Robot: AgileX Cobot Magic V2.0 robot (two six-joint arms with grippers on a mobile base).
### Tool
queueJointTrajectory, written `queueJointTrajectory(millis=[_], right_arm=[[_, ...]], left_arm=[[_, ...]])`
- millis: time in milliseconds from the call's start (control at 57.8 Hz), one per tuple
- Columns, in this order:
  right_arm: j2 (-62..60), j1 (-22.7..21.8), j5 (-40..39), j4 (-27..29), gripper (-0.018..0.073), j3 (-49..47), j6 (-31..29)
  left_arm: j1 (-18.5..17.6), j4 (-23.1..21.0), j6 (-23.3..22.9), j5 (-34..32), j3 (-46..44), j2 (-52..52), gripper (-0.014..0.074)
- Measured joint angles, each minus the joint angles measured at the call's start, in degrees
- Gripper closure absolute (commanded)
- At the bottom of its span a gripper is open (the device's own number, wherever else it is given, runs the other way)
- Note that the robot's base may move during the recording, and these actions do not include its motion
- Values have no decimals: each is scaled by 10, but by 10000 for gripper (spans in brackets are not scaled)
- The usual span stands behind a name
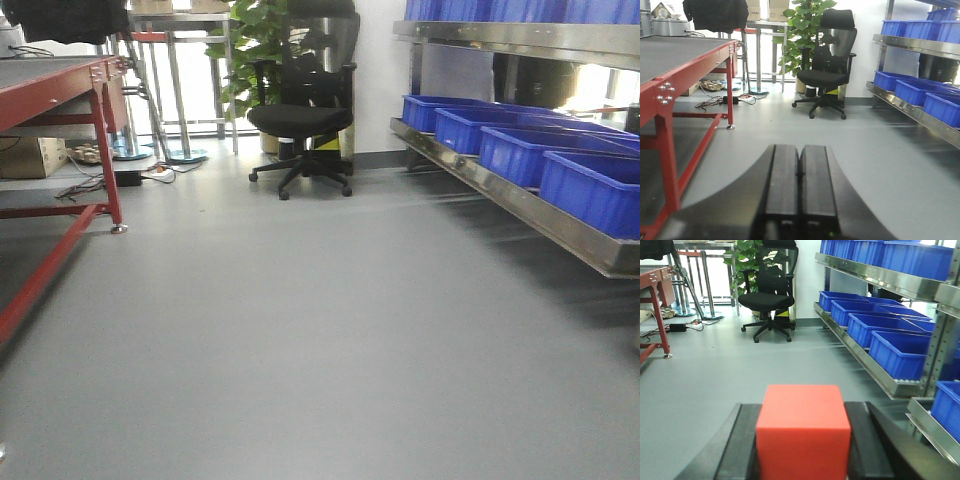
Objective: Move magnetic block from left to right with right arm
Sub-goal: 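Hold the red cube in the right gripper while driving away, then keep holding the red cube while turning past the office chair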
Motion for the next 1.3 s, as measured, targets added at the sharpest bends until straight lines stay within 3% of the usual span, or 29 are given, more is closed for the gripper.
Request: queueJointTrajectory(millis=[1297], right_arm=[[0, 0, 0, 0, 264, 0, 0]], left_arm=[[0, 0, 0, 0, 0, 0, 722]])
